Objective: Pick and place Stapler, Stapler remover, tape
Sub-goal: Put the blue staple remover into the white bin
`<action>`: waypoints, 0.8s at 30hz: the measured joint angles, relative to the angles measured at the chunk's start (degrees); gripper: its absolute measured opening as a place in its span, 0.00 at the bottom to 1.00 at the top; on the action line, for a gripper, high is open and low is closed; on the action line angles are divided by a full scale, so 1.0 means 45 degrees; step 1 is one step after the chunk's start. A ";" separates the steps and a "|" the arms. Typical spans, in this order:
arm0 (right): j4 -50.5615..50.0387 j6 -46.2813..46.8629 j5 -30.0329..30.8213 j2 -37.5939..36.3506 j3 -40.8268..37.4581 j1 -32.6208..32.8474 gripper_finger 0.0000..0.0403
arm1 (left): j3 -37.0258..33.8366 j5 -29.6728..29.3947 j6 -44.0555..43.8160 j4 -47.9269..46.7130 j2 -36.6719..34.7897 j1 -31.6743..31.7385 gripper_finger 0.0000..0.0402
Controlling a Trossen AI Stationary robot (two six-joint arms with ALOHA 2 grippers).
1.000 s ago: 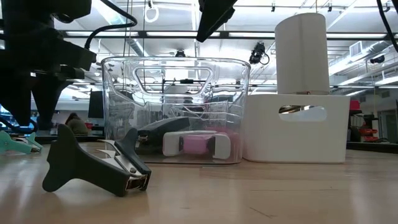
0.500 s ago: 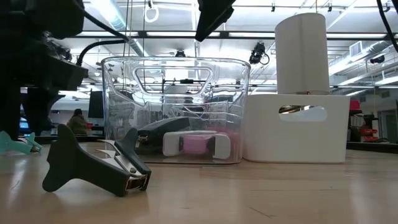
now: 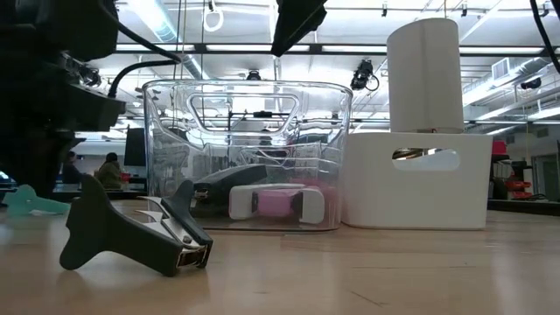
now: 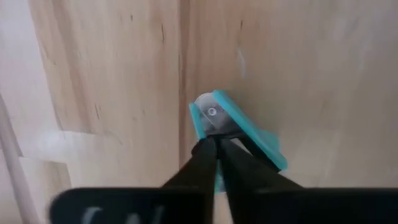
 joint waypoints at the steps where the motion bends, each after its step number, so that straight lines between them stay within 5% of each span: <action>1: 0.0005 0.0000 -0.0003 0.0000 0.0000 0.0000 0.37 | -0.0001 0.0073 -0.0063 0.0012 0.0000 0.0008 0.03; 10: 0.0049 -0.0005 0.0000 0.0000 0.0000 0.0000 0.37 | 0.0575 0.0051 -0.0350 -0.0125 0.0010 0.0013 0.01; 24: 0.0049 -0.0145 0.0217 0.0000 0.0000 0.0000 0.37 | 0.4266 -0.1480 -0.0108 -0.3106 -0.0005 -0.0048 0.00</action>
